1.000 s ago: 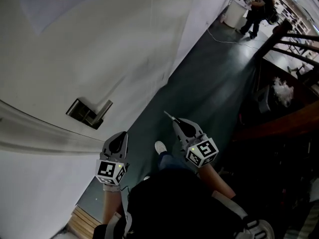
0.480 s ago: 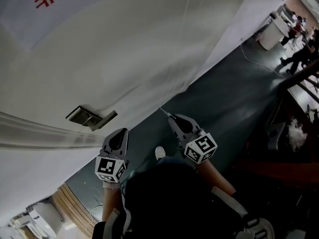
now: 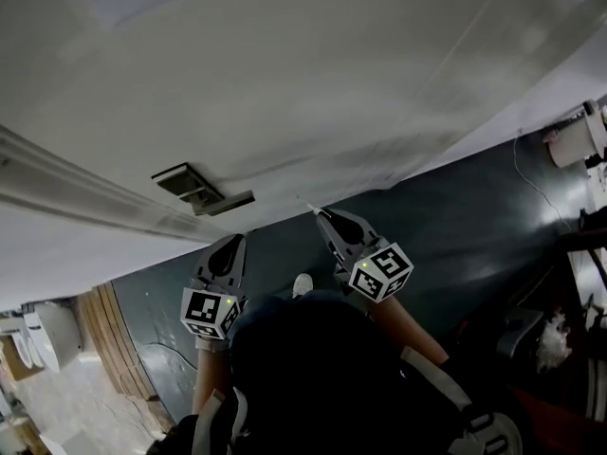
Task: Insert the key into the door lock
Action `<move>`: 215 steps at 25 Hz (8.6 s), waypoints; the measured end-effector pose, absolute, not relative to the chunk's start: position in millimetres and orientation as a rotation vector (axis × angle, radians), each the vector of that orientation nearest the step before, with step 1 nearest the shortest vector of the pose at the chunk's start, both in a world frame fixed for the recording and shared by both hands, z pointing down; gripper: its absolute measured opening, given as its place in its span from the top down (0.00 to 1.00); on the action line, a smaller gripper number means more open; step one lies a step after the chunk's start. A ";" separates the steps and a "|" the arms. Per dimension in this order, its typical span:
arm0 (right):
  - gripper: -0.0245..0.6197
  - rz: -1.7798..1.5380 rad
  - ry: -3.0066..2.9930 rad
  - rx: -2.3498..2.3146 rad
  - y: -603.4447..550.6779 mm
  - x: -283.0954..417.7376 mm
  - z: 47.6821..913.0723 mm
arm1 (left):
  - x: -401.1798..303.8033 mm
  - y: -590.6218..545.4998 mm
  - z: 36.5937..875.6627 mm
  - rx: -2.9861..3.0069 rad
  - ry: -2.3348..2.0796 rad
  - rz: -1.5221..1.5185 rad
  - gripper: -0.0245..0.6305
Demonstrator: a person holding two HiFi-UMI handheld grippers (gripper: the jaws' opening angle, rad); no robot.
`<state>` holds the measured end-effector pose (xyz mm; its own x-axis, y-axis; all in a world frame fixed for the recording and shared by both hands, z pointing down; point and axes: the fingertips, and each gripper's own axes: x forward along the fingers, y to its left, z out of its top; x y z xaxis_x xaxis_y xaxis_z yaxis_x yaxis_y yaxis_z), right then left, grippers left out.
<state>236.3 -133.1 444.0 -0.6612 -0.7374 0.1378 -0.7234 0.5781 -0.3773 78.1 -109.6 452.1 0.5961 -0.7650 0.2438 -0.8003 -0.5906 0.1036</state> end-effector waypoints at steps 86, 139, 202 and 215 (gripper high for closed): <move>0.91 -1.488 1.647 -1.075 -163.4 12.2 548.9 | -178.1 -62.2 504.2 2.554 -1.285 0.296 0.95; 0.91 -1.434 1.503 -1.139 -185.0 -10.7 549.0 | -186.7 -67.5 509.9 2.542 -1.281 0.307 0.95; 0.94 -0.468 2.567 -1.599 -161.3 172.0 400.0 | -1.8 -148.2 427.5 2.720 -1.158 0.156 0.95; 0.94 -0.202 2.805 -1.668 -147.2 157.8 379.6 | 0.4 -154.9 404.1 2.771 -1.171 0.174 0.95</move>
